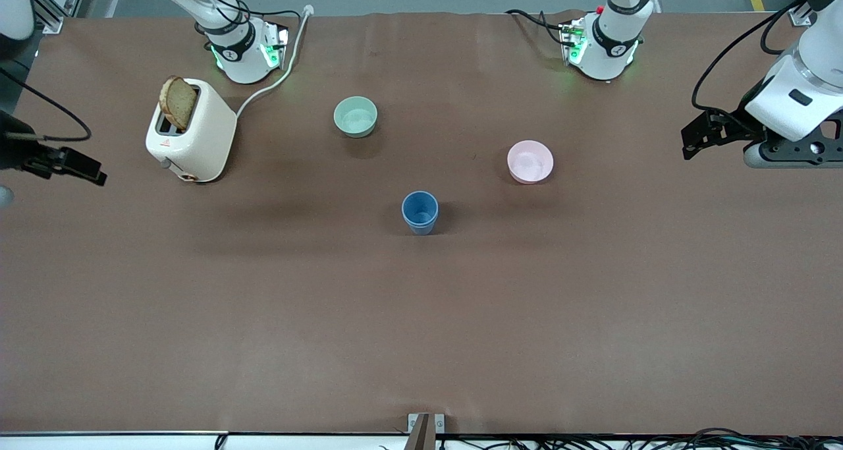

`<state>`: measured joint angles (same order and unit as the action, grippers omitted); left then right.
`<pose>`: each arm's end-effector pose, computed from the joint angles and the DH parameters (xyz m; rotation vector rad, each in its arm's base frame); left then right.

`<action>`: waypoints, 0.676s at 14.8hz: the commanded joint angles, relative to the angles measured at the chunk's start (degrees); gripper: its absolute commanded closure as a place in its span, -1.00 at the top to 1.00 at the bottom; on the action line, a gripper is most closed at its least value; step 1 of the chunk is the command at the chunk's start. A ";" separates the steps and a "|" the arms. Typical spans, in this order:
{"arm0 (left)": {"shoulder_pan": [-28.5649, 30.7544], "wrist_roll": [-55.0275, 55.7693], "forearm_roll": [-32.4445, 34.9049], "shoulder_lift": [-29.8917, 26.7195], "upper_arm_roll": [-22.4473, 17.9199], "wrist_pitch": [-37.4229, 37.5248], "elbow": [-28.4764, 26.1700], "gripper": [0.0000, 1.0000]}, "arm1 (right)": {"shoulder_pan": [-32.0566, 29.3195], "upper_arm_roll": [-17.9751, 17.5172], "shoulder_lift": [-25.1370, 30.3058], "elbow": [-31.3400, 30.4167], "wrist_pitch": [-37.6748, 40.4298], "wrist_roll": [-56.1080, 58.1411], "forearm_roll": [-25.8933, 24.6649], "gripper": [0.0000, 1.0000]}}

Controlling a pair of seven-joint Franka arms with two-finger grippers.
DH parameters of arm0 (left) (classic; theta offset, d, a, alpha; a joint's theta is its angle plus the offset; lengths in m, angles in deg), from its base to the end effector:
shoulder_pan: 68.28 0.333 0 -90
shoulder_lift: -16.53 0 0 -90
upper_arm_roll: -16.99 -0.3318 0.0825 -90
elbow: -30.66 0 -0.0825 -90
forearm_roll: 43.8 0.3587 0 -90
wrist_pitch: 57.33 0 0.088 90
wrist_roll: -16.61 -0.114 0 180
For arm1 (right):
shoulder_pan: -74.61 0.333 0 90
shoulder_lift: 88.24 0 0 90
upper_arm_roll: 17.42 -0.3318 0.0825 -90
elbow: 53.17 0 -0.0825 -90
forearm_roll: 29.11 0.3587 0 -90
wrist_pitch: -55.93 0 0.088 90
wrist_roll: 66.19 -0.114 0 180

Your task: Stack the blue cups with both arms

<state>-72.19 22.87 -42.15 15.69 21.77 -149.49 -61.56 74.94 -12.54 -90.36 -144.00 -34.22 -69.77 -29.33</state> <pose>0.5221 -0.0769 0.6270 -3.1128 0.0674 -0.0270 0.5378 -0.0423 0.6074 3.1262 -0.2220 -0.0765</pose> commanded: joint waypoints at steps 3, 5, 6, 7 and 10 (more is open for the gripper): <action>0.21 -0.46 1.17 0.40 0.41 0.05 1.35 1.00 | -3.22 -1.01 3.88 3.00 5.50 2.07 -0.92 1.00; 0.21 -0.46 1.17 0.40 0.41 0.05 1.35 1.00 | -3.75 -0.83 3.79 6.61 7.09 5.84 -0.92 1.00; 0.21 -0.38 1.17 0.40 0.41 0.05 1.35 1.00 | -4.54 -0.83 3.71 7.84 7.18 7.25 -0.92 1.00; 0.21 -0.46 1.17 0.40 0.41 0.05 1.35 1.00 | -5.24 -0.83 3.62 9.07 7.62 8.05 -0.83 1.00; 0.30 -0.46 1.17 0.40 0.41 0.05 1.35 1.00 | -5.08 -0.92 3.53 9.79 9.73 7.36 -0.74 1.00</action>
<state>-72.19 22.85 -42.15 15.74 21.78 -149.50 -61.20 70.42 -12.52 -86.48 -134.86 -25.68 -62.56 -29.39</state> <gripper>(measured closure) 0.000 0.000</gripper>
